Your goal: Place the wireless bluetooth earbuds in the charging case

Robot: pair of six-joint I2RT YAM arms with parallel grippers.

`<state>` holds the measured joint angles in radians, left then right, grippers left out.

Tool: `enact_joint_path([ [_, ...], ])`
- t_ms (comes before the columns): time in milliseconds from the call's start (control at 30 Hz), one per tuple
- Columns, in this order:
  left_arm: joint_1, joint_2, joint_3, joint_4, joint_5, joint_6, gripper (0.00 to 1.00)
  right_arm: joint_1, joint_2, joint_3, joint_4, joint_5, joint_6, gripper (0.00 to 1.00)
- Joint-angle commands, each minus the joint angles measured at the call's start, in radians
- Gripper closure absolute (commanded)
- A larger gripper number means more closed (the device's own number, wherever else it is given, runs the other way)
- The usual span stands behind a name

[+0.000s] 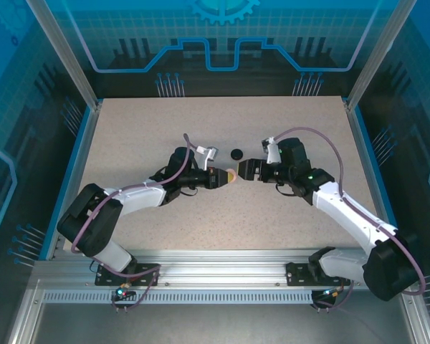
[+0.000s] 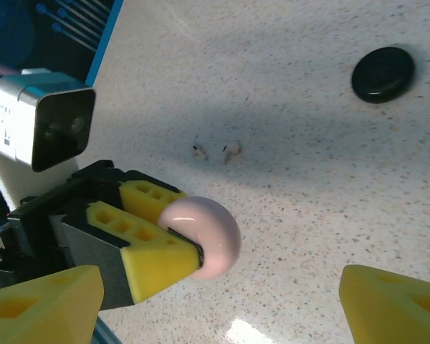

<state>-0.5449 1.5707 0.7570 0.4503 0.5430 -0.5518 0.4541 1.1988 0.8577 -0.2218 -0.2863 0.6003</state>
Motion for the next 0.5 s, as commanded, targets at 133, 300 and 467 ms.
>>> enact_joint_path([
  [133,0.020,-0.029,0.008,0.014,0.087,0.024,1.00,0.021,0.014,-0.022,0.078,-0.037,-0.024,0.14],
  [300,0.028,-0.037,-0.002,0.047,0.089,0.015,1.00,0.023,0.041,-0.030,0.081,-0.029,-0.029,0.14],
  [467,0.030,-0.052,-0.003,0.059,0.095,0.010,1.00,0.022,0.069,-0.049,0.102,-0.026,-0.030,0.14],
])
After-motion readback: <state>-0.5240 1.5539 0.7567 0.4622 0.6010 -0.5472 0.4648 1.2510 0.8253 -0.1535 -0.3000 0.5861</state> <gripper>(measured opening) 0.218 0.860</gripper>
